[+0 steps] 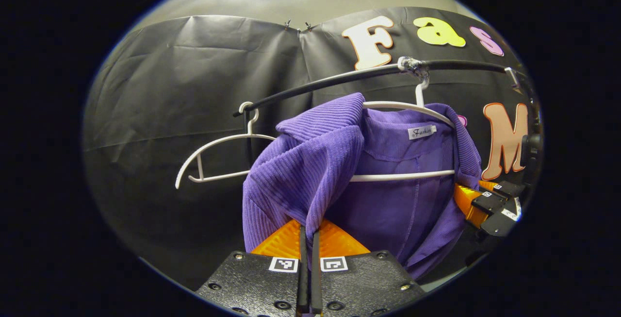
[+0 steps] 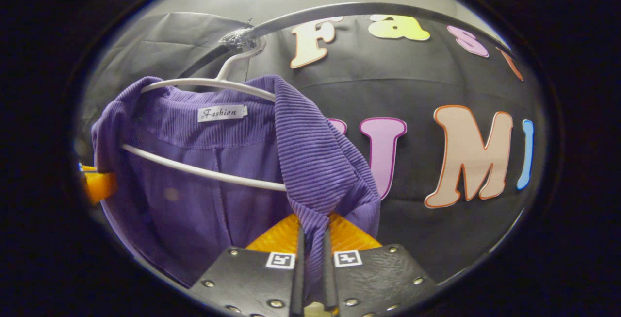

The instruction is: Grasp the clothes on the hanger with both hands and then place them into the laundry hamper below.

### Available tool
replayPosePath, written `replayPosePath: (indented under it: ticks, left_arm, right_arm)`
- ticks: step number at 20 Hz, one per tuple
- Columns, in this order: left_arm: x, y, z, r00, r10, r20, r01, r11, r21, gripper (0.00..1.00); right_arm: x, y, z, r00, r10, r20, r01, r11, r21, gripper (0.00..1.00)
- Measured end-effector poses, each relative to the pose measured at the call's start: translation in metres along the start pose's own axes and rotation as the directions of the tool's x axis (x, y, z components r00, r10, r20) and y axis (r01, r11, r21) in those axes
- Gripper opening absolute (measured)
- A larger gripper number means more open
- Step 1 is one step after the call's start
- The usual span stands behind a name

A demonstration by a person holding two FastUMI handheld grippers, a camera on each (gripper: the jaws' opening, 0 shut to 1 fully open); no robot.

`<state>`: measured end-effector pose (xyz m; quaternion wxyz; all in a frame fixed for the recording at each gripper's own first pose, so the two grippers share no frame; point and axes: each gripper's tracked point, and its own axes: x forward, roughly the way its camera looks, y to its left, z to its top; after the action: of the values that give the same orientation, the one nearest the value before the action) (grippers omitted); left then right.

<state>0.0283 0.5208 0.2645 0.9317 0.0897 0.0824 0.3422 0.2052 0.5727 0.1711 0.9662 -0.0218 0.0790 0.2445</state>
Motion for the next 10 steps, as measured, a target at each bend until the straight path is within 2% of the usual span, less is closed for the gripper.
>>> replayPosePath:
  ticks: [1, 2, 3, 10]
  left_arm:
    - [-0.002, 0.004, 0.004, 1.0, 0.009, 0.006, -0.009, 1.0, -0.005, 0.02]
    - [-0.005, 0.008, 0.008, 1.0, 0.019, 0.011, -0.019, 1.0, -0.008, 0.05]
    - [-0.007, 0.012, 0.011, 0.999, 0.029, 0.017, -0.029, 0.999, -0.014, 0.02]
    - [-0.015, 0.049, 0.046, 0.991, 0.104, 0.082, -0.1, 0.994, -0.052, 0.03]
  right_arm:
    - [-0.002, -0.002, 0.003, 1.0, -0.012, 0.001, 0.012, 1.0, -0.017, 0.11]
    - [-0.005, -0.005, 0.006, 1.0, -0.024, 0.004, 0.024, 0.999, -0.034, 0.11]
    - [-0.007, -0.009, 0.008, 0.999, -0.036, 0.007, 0.037, 0.998, -0.045, 0.11]
    - [-0.014, -0.058, 0.05, 0.982, -0.158, 0.103, 0.165, 0.983, -0.073, 0.11]
